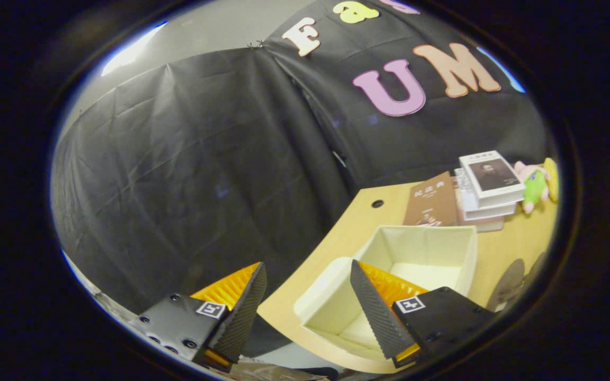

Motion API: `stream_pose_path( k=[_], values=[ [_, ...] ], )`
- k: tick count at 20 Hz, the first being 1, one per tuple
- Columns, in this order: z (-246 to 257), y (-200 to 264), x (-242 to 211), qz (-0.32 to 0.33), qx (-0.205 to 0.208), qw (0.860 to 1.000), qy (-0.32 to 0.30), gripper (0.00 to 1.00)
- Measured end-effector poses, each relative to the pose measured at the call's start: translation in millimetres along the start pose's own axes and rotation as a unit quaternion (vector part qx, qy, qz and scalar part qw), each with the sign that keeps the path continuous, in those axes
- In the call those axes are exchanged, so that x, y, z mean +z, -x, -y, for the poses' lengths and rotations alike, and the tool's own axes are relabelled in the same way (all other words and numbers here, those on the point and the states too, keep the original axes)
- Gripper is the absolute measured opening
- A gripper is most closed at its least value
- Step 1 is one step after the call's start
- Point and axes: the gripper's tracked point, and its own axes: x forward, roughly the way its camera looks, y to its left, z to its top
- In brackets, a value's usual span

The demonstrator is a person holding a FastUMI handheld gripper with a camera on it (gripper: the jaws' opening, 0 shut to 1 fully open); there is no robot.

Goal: Open the storage box then place both shoes into the box .Put the left shoe in first, then the right shoe, with the right side of both shoes facing outward in a uniform manner.

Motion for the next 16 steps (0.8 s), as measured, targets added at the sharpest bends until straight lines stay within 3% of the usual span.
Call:
stream_pose_path(
  k=[9, 16],
  values=[
    [133, 75, 10, 0.021, -0.136, 0.989, 0.054, 1.0],
    [233, 129, -14, 0.014, -0.25, 0.963, 0.095, 1.0]
  ],
)
